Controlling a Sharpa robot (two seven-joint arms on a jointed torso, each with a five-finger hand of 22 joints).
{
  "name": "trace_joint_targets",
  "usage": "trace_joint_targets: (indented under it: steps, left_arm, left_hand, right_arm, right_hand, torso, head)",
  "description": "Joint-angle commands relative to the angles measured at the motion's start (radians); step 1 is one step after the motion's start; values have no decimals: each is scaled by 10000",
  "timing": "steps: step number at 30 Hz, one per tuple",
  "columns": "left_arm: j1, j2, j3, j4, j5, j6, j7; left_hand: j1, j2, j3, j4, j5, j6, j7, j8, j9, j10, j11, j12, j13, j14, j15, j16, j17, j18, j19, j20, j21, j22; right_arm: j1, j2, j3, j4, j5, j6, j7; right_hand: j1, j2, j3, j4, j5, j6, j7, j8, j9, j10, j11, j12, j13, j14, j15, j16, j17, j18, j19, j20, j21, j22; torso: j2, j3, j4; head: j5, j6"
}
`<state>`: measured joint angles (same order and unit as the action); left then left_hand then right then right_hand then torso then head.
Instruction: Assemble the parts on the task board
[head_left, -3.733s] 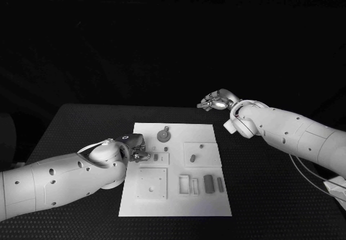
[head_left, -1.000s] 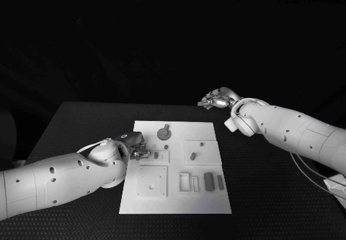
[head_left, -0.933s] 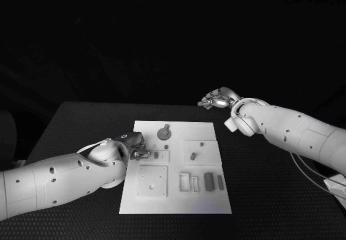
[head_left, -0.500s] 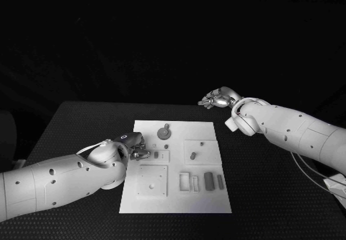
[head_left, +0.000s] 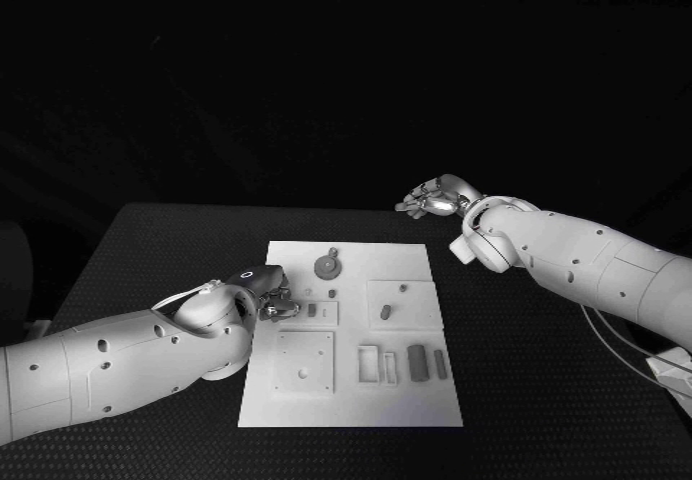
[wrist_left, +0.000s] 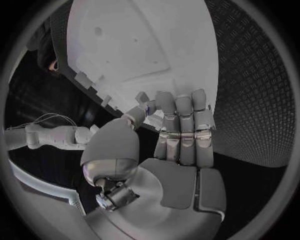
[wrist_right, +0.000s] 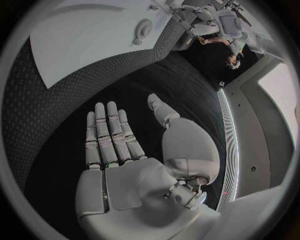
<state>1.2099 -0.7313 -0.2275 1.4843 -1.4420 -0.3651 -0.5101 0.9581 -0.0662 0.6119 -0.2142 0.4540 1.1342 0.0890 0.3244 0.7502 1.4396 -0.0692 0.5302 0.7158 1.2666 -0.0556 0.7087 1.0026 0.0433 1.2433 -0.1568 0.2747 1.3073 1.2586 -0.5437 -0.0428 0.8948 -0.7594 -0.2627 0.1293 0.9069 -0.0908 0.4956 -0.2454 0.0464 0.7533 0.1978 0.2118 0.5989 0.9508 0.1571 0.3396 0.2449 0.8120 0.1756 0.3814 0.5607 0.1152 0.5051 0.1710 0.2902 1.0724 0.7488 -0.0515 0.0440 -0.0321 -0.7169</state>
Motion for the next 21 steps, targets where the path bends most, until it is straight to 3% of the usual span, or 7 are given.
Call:
trace_joint_targets:
  steps: [1, 11, 21]
  left_arm:
    - [-92, 40, -56, -15, 279, 293, 39]
    - [-89, 53, -50, -64, 987, 564, -188]
    - [-88, 25, -50, -24, 1036, 752, -342]
  left_hand:
    - [152, -6, 69, -4, 20, 778, -700, 68, 2, -92, -145, 56, -3, -26, -21, 46, -12, 104, -71, 1, 64, 254]
    - [194, 43, -2, -55, 128, 853, -737, 126, 63, -24, -181, 172, 51, 41, -45, 196, -4, 110, -33, -18, 194, 262]
    - [133, 114, -43, -64, 255, 862, -746, 139, 90, -38, -191, 237, 91, 34, -52, 256, -18, 104, -60, -24, 260, 261]
  right_arm:
    - [-14, 4, 3, -8, 15, 131, 59]
    - [-25, 18, 3, -13, 15, 138, 59]
    - [-25, 4, 3, -6, 15, 141, 54]
  right_hand:
    - [-90, -6, 6, 73, 8, -77, 241, 52, -13, 37, -3, -35, -14, -54, 10, -54, 10, -157, -71, 11, -56, 12]
    - [-89, -9, 11, 80, 8, -79, 241, 53, -15, 36, -3, -34, -23, -57, 11, -57, 14, -156, -75, 11, -62, 18]
    - [-86, -11, 15, 83, 8, -79, 241, 55, -17, 37, -4, -32, -30, -58, 11, -59, 17, -155, -77, 10, -65, 23]
  torso:
    - [8, -5, -16]
    - [0, 4, -1]
    - [3, 7, 2]
  head:
    - [6, 3]
    - [-11, -25]
    - [-31, -69]
